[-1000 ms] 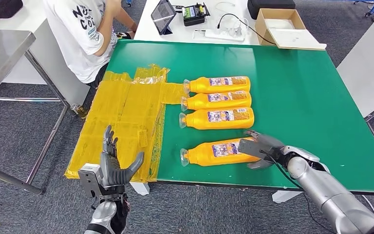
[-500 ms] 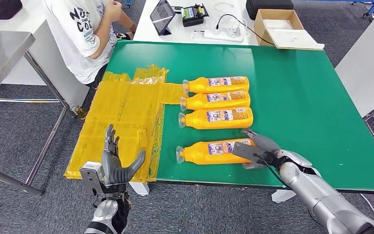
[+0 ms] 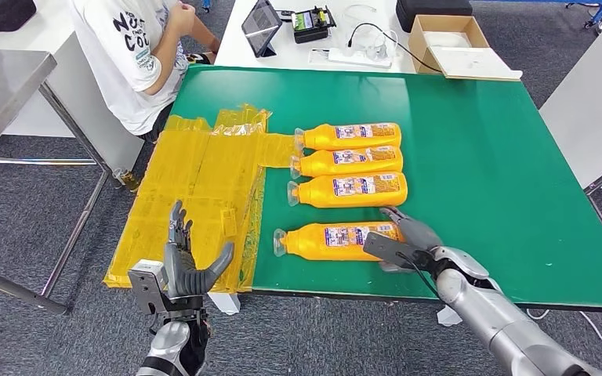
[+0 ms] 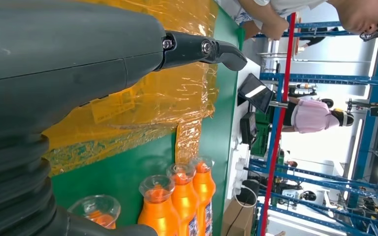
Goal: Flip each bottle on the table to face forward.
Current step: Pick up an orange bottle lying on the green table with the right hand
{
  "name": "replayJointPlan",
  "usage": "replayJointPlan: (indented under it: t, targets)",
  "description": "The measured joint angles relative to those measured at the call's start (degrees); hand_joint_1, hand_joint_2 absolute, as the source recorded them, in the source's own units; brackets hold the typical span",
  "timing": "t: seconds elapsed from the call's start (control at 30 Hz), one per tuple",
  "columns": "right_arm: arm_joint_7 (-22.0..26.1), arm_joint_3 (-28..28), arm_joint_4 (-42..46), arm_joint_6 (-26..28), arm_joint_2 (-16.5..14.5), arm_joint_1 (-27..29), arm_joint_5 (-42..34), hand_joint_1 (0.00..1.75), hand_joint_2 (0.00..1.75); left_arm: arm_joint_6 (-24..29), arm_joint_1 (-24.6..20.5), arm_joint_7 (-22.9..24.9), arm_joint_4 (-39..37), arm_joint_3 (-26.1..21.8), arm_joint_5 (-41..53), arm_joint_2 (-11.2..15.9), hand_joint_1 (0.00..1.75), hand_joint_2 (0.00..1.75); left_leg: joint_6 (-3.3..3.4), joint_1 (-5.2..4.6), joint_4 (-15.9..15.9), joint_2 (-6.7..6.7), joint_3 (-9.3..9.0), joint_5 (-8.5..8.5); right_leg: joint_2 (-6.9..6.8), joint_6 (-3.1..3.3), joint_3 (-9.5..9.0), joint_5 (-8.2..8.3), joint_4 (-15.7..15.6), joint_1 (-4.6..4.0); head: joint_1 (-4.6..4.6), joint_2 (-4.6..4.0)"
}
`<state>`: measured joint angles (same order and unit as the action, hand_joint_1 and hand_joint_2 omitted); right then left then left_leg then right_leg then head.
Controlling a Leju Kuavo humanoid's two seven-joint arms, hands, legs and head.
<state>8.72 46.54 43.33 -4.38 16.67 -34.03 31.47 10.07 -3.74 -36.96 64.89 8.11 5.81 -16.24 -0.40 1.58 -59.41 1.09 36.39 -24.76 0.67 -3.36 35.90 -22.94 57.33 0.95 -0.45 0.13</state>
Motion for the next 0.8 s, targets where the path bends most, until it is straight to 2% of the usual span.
replayJointPlan:
  t: [0.03, 0.1, 0.43, 0.73, 0.8]
  targets:
    - [0.0, -0.2, 0.1, 0.1, -0.1, 0.1, 0.1, 1.38, 1.75, 0.0, 0.0, 0.0, 0.0, 0.0, 0.0, 0.0, 0.0, 1.75, 0.0, 0.0, 0.0, 0.0, 0.0, 0.0, 0.0, 0.0, 0.0, 0.0, 0.0, 0.0, 0.0, 0.0]
    - [0.3, -0.6, 0.4, 0.6, -0.2, 0.5, 0.5, 1.46, 1.75, -0.1, 0.0, 0.0, 0.0, 0.0, -0.1, 0.0, 0.0, 1.75, 0.0, 0.0, 0.0, 0.0, 0.0, 0.0, 0.0, 0.0, 0.0, 0.0, 0.0, 0.0, 0.0, 0.0]
    - [1.0, -3.8, 3.2, 2.0, -0.7, 3.3, 1.9, 1.47, 1.75, -0.2, 0.3, 0.2, 0.0, 0.0, -0.3, 0.0, 0.0, 1.75, 0.0, 0.0, 0.0, 0.02, 0.04, 0.0, 0.0, -0.01, 0.0, -0.01, 0.0, 0.01, 0.01, 0.0]
    - [2.1, -5.9, 4.5, 3.1, -1.0, 5.0, 2.5, 1.73, 1.75, -0.3, 0.4, 0.3, 0.0, 0.0, -0.6, 0.0, 0.0, 1.75, 0.0, 0.0, 0.0, 0.04, 0.04, 0.0, -0.01, -0.01, 0.01, -0.01, 0.0, 0.0, -0.01, 0.0]
    - [3.0, -6.8, 5.2, 4.2, -1.3, 5.9, 2.6, 1.75, 1.75, -0.3, 0.4, 0.4, 0.1, 0.0, -0.7, 0.0, 0.0, 1.75, 0.0, 0.0, 0.0, 0.06, 0.05, 0.0, -0.01, -0.01, 0.01, -0.01, 0.0, 0.0, -0.01, 0.0]
